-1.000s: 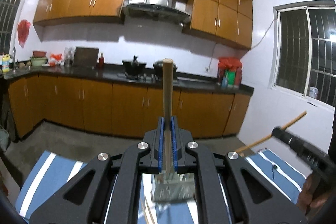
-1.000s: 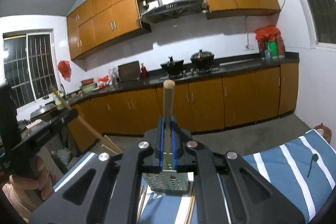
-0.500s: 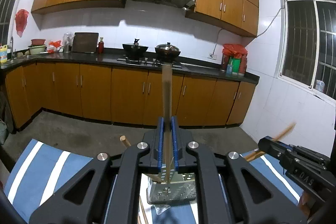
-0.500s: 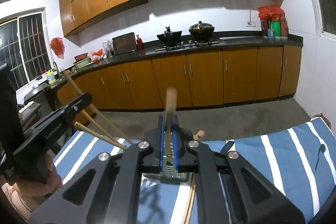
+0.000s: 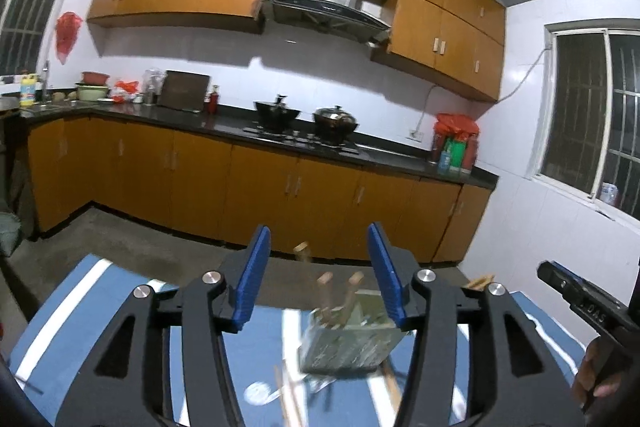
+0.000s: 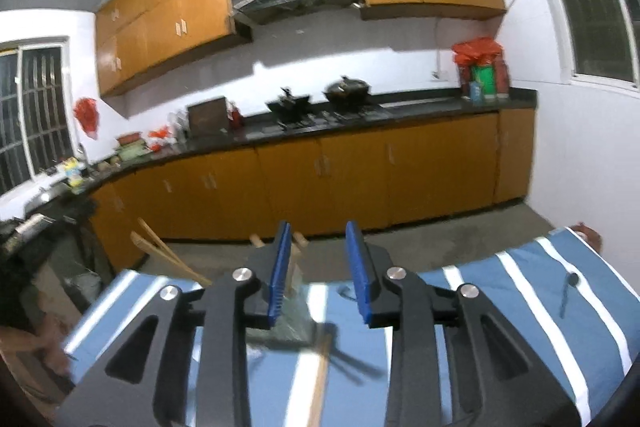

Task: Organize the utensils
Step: 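Open both grippers to release the chopsticks into the holder, then close the left gripper on a wooden chopstick while the right gripper grasps another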

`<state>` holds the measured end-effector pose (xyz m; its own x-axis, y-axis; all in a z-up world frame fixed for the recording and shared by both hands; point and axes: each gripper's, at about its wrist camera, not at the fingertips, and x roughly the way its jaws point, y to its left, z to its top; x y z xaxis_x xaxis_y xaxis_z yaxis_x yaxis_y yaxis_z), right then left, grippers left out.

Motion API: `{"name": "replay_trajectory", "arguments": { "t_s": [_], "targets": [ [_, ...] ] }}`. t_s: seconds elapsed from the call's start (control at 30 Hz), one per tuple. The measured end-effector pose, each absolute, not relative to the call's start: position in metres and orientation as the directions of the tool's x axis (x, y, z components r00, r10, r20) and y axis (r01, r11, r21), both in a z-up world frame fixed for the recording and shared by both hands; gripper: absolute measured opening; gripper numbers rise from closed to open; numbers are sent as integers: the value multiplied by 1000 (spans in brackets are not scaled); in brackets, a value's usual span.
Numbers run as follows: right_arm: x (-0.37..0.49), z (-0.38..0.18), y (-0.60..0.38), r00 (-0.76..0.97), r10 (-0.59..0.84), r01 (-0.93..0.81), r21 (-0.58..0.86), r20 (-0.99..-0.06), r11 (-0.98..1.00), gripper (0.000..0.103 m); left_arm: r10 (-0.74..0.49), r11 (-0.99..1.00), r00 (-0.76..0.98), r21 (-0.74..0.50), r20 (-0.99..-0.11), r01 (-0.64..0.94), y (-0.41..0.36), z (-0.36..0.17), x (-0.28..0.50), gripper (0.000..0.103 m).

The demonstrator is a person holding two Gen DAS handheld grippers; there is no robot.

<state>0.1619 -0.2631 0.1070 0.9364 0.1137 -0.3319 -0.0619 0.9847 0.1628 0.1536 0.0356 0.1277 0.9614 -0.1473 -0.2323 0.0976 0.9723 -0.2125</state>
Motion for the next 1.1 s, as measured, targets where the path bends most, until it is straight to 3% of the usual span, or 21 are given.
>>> {"name": "replay_trajectory", "arguments": {
  "t_s": [0.1, 0.27, 0.43, 0.57, 0.83, 0.9, 1.1],
  "targets": [
    [163, 67, -271, 899, 79, -19, 141, -430, 990, 30, -105, 980, 951, -190, -290, 51, 45, 105, 144, 54],
    [171, -11, -267, 775, 116, -12, 168, -621, 986, 29, -44, 992, 878, -123, -477, -17, 48, 38, 144, 54],
    [163, -77, -239, 650, 190, -71, 190, -736, 979, 24, -56, 992, 769, -121, -636, -28, 45, -23, 147, 45],
    [159, -95, -221, 609, 206, -90, 191, -766, 977, 21, -79, 991, 713, -132, -696, -19, 40, -49, 146, 41],
    [159, -102, -212, 589, 213, -118, 178, -780, 977, 13, -133, 987, 666, -157, -734, 24, 22, -69, 141, 38],
    [159, -102, -210, 598, 171, -112, 130, -783, 985, 8, -145, 986, 657, -162, -740, 35, 19, -73, 140, 36],
    [164, -102, -233, 619, 77, -2, 97, -781, 995, 8, -173, 983, 633, -176, -754, 59, 10, -80, 141, 31]
  ]
}}
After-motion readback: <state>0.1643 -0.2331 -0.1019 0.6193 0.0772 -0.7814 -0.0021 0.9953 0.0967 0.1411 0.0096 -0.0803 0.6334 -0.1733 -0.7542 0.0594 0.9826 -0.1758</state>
